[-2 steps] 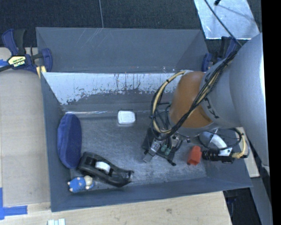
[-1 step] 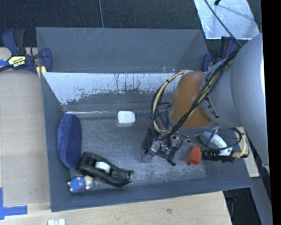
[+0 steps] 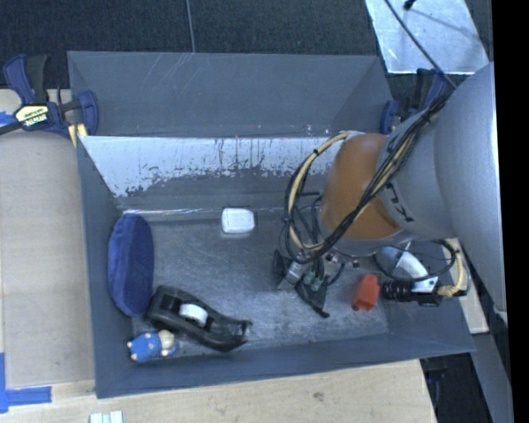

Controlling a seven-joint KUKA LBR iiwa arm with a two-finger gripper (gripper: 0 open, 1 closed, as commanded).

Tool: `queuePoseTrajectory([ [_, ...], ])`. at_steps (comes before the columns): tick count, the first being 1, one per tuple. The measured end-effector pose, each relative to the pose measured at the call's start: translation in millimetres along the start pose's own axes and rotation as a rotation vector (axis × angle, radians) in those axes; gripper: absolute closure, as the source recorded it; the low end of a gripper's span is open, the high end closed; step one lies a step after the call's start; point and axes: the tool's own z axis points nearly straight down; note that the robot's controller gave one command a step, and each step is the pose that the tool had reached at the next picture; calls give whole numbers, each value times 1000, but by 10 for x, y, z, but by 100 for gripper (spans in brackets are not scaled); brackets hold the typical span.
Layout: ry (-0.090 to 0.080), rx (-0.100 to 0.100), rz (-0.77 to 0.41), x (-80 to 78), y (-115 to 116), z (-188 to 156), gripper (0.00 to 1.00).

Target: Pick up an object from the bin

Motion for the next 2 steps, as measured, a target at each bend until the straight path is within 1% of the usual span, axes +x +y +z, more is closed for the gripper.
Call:
queuePoseTrajectory([
  [1, -9, -8, -3, -20, 5, -617, 100],
  [2, -9, -9, -7, -43, 10, -1170, 100],
])
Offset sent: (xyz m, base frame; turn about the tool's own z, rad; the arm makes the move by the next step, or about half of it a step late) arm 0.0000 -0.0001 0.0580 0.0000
